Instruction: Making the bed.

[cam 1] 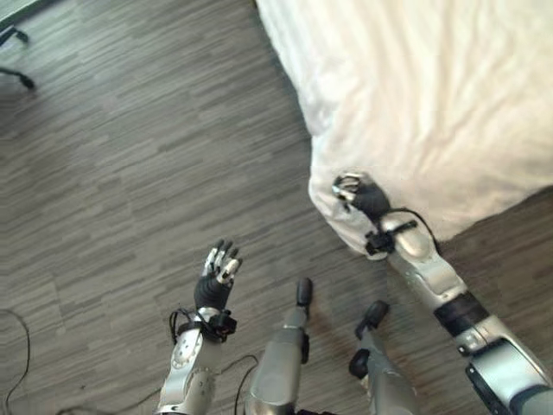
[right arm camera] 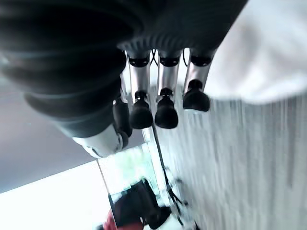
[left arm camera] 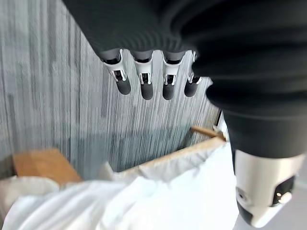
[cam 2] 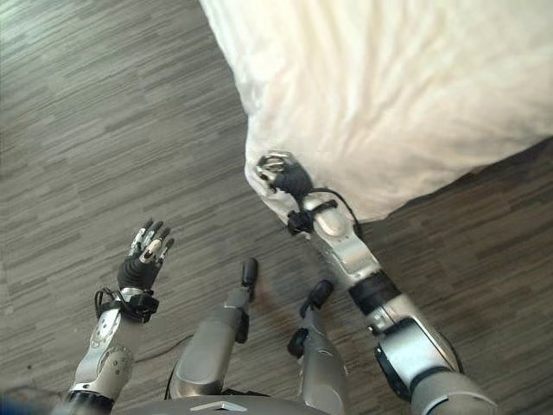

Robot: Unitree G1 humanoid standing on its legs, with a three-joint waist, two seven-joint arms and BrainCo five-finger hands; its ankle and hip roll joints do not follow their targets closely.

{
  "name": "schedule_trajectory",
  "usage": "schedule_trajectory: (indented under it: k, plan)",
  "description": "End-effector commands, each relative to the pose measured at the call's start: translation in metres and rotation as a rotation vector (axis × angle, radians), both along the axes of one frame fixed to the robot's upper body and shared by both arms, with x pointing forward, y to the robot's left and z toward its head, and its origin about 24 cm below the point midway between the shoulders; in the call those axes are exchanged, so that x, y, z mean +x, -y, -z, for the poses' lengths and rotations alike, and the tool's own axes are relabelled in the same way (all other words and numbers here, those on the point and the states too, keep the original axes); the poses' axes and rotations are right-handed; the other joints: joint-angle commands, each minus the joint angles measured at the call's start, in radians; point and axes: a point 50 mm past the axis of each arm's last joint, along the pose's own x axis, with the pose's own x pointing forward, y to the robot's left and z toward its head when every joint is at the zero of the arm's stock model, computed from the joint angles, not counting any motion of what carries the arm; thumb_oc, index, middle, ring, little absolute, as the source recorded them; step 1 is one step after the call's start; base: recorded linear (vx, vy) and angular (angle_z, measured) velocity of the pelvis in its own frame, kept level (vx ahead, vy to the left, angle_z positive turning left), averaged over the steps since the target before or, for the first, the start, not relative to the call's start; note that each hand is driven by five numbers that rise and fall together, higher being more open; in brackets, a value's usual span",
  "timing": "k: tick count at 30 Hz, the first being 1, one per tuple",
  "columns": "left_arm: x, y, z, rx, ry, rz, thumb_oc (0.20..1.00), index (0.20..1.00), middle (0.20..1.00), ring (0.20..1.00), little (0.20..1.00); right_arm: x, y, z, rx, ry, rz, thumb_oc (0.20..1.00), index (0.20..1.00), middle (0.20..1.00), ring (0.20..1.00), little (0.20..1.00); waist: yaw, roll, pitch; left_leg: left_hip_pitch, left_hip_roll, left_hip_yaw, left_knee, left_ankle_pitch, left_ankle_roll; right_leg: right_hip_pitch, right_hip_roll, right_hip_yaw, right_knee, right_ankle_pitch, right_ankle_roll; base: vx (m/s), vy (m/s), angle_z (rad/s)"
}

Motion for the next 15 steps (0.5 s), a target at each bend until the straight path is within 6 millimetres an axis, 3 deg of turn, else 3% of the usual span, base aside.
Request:
schedule_trajectory:
  k: [1,7,12,15]
  plan:
    - [0.005,-0.011,-0.018,0.021,0.092,0.006,1.0,1.0,1.0,1.0,1.0,0.011,0.005,-0.027,-0.009,0.104,0.05,0.2,0.2,0.2,0.2,0.2,0.021,0.0,0.003,-0.001,-0.031,-0.068,-0.024,-0.011,-0.024,0.032,-0.022,0.021,0.011,-0.029,0.09,0.06,-0.044,0.29]
    - [0.01,-0.013,-0.021,0.053,0.1,0.006,1.0,1.0,1.0,1.0,1.0,0.025,0.004,-0.053,-0.058,0.179,0.115,0.2,0.2,0.2,0.2,0.2,0.058,-0.006,0.014,-0.024,-0.029,-0.092,-0.024,-0.003,-0.029,0.023,-0.019,0.0,0.011,-0.027,0.092,0.0,-0.019,0.16]
    - [0.012,-0.01,-0.022,0.059,0.102,0.012,1.0,1.0,1.0,1.0,1.0,0.03,0.003,-0.064,-0.038,0.199,0.142,0.2,0.2,0.2,0.2,0.2,0.07,-0.013,0.022,-0.037,-0.027,-0.095,-0.024,0.0,-0.031,0.013,-0.015,-0.002,0.011,-0.026,0.092,0.01,0.001,0.06]
    - [0.013,-0.008,-0.022,0.066,0.094,0.017,1.0,1.0,1.0,1.0,1.0,0.041,0.015,-0.065,-0.02,0.163,0.231,0.2,0.2,0.2,0.2,0.2,0.076,-0.017,0.034,-0.047,-0.027,-0.096,-0.024,0.001,-0.03,0.001,-0.01,0.003,0.011,-0.025,0.091,0.0,0.0,0.0]
